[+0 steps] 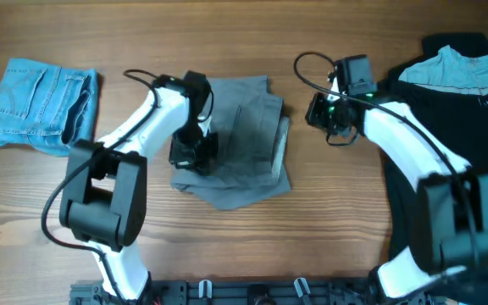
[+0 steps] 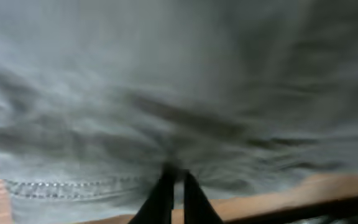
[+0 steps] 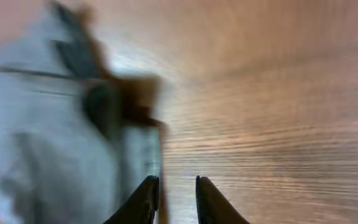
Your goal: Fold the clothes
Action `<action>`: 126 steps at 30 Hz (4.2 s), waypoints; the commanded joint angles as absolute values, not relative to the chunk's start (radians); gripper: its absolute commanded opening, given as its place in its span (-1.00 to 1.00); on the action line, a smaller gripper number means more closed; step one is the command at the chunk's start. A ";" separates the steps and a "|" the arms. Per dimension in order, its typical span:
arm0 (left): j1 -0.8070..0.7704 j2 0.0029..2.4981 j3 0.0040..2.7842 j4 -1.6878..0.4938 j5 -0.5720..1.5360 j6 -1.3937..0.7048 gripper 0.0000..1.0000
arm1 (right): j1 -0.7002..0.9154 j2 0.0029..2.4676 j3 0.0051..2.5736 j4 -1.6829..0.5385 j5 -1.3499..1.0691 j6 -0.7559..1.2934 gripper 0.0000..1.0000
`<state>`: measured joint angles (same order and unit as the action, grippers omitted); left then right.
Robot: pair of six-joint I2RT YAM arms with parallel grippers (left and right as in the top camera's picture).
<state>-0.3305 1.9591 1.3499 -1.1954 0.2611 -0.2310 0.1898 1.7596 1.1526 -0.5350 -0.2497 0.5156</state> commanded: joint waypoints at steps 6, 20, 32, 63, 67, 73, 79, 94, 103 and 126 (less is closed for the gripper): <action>-0.191 1.945 0.954 -0.813 0.065 -0.518 -0.92 | 0.194 1.578 1.152 -0.531 -0.393 0.173 -0.35; -0.003 1.945 1.369 -0.659 0.303 -0.261 -0.66 | 0.399 1.961 1.150 -0.037 -0.505 0.340 -0.40; -0.003 1.819 1.574 -1.207 0.307 -0.213 0.08 | 0.207 1.960 1.150 -0.310 -0.248 0.654 -0.80; -0.148 1.780 0.794 -0.343 0.516 -0.776 1.00 | 0.294 2.007 1.150 -0.217 -0.494 0.501 -0.78; -0.206 1.839 0.778 -0.162 0.516 -0.776 1.00 | 0.294 2.007 1.150 -0.218 -0.492 0.501 -0.78; -0.283 1.966 0.778 0.134 0.496 -0.955 0.95 | 0.294 2.007 1.150 -0.229 -0.492 0.500 -0.78; -0.300 1.996 0.778 0.197 0.376 -0.946 -0.14 | 0.294 2.007 1.150 -0.244 -0.493 0.500 -0.84; 0.035 1.573 1.138 -0.531 0.619 -0.420 -0.92 | 0.294 1.494 1.150 -0.465 -0.492 0.410 -0.87; 0.337 1.617 1.468 -0.345 0.711 -0.468 -0.92 | 0.294 1.488 1.150 -0.472 -0.492 0.430 -0.85; 0.527 1.837 1.468 -0.394 0.390 -0.540 -0.92 | 0.294 1.488 1.150 -0.492 -0.492 0.428 -0.80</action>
<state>0.4706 1.8420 1.4540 -0.3794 0.4625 -0.5861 0.2901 1.5032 1.1507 -0.4877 -0.4934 0.4255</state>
